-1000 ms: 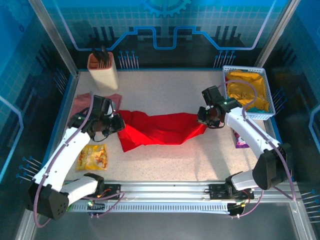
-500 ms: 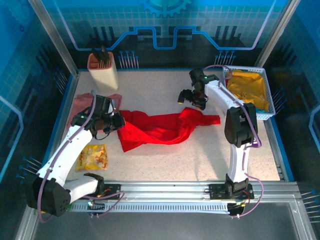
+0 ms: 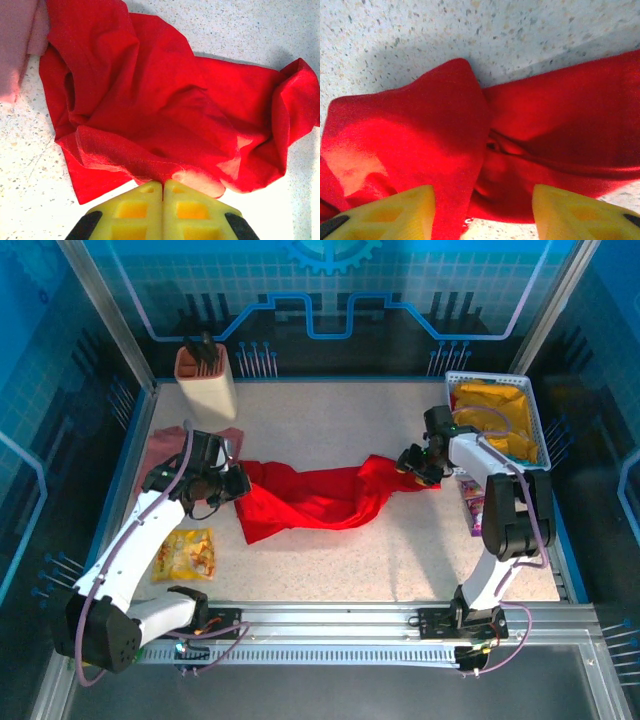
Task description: Fold and stack the t-shirts
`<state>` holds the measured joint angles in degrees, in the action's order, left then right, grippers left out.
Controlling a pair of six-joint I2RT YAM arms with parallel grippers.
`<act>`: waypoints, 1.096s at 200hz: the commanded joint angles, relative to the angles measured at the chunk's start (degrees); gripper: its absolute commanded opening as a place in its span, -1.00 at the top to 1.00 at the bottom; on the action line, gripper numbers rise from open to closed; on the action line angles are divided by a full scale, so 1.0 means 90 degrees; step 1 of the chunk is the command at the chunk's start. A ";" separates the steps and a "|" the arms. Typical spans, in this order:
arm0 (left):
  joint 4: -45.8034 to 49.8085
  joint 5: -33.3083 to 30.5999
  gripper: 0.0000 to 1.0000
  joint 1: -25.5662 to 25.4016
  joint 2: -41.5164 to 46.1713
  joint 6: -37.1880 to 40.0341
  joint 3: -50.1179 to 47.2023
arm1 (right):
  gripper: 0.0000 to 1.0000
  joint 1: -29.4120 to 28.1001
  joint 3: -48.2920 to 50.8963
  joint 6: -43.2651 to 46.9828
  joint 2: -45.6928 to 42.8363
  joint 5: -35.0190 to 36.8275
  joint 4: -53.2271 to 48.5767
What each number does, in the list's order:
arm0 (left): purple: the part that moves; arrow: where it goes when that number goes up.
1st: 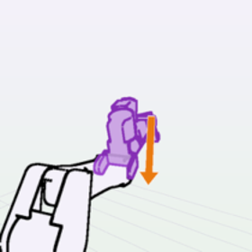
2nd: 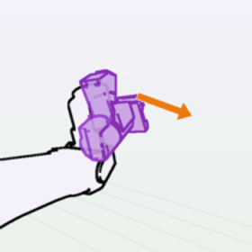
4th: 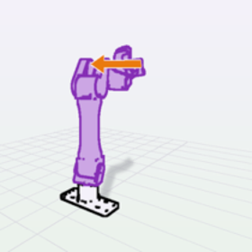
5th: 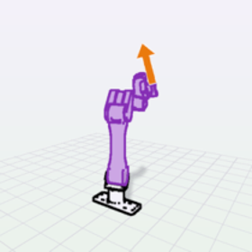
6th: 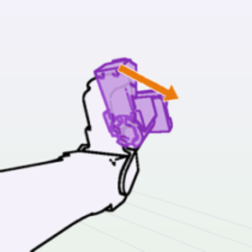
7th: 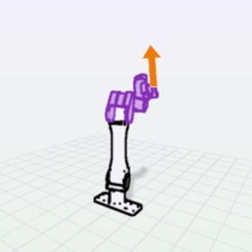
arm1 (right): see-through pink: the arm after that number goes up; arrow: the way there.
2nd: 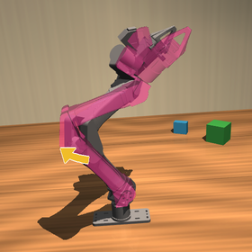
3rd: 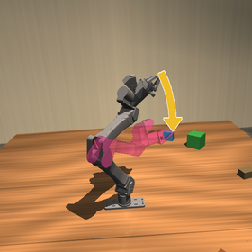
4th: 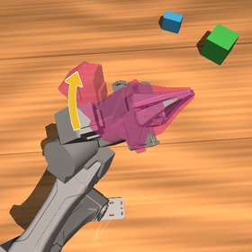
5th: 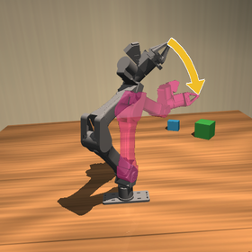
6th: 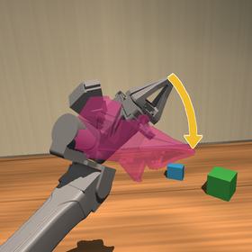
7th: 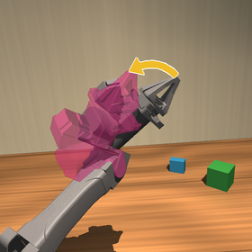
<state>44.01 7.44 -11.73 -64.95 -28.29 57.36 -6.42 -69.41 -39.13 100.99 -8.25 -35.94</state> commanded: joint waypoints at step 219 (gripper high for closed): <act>-0.1262 0.0433 1.00 0.0431 -0.2073 -0.0225 0.1879 | 1.00 0.0041 -0.1710 -0.0987 0.0353 0.0577 0.1162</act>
<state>39.51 9.56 -9.34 -76.40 -30.09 64.66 -6.42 -76.47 -46.98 104.64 -8.75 -25.74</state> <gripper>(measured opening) 0.060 0.044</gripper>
